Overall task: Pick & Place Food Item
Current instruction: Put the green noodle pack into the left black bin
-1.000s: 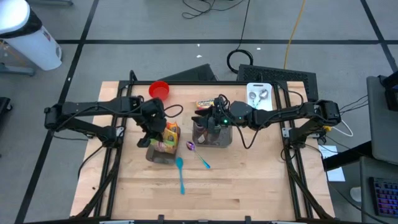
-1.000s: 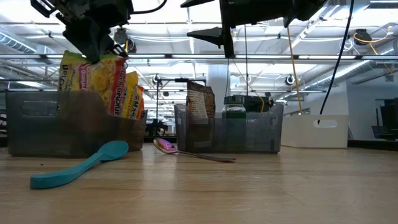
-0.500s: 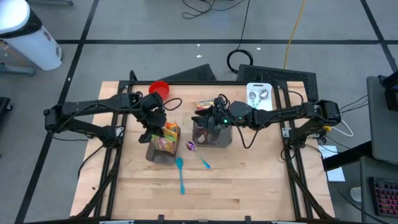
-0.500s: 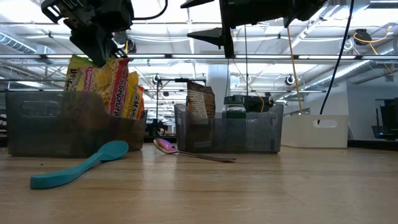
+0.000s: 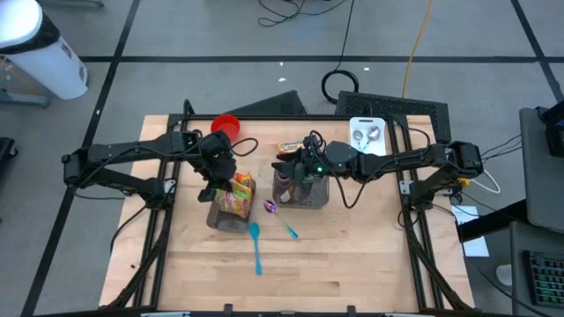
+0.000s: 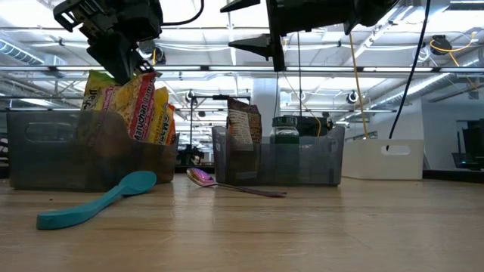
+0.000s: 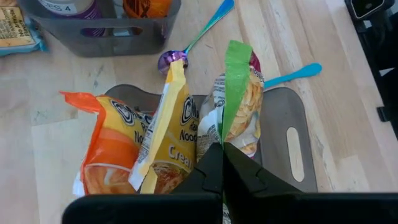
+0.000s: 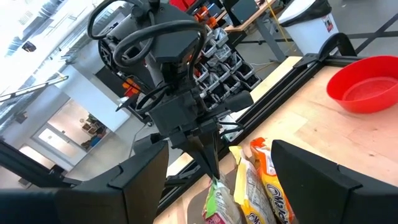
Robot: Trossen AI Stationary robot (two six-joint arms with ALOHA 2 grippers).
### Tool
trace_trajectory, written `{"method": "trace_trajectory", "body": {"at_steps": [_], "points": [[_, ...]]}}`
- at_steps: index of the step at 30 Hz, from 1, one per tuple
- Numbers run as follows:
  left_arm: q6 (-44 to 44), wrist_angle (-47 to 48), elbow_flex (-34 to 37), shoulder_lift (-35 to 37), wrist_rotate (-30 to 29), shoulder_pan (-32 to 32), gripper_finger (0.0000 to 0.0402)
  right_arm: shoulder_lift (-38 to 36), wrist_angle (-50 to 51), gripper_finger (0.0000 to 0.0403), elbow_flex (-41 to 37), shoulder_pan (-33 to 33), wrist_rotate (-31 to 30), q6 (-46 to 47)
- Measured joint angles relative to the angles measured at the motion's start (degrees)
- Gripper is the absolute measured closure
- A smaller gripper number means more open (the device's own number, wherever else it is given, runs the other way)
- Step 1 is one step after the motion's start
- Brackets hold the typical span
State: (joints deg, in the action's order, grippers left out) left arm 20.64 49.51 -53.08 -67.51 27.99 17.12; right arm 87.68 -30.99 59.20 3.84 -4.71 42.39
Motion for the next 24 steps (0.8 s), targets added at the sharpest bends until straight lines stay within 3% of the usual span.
{"method": "trace_trajectory", "body": {"at_steps": [18, 24], "points": [[-2.8, -4.5, 0.1, 0.0, -0.3, -1.9, 0.0401, 0.0, 0.0, 0.0126, 0.0, 0.0, 0.0, 0.0], [-7.5, -6.8, 5.7, 0.0, -0.6, -1.9, 0.0401, 0.0, 0.0, 0.0126, 0.0, 0.0, 0.0, 0.0]]}}
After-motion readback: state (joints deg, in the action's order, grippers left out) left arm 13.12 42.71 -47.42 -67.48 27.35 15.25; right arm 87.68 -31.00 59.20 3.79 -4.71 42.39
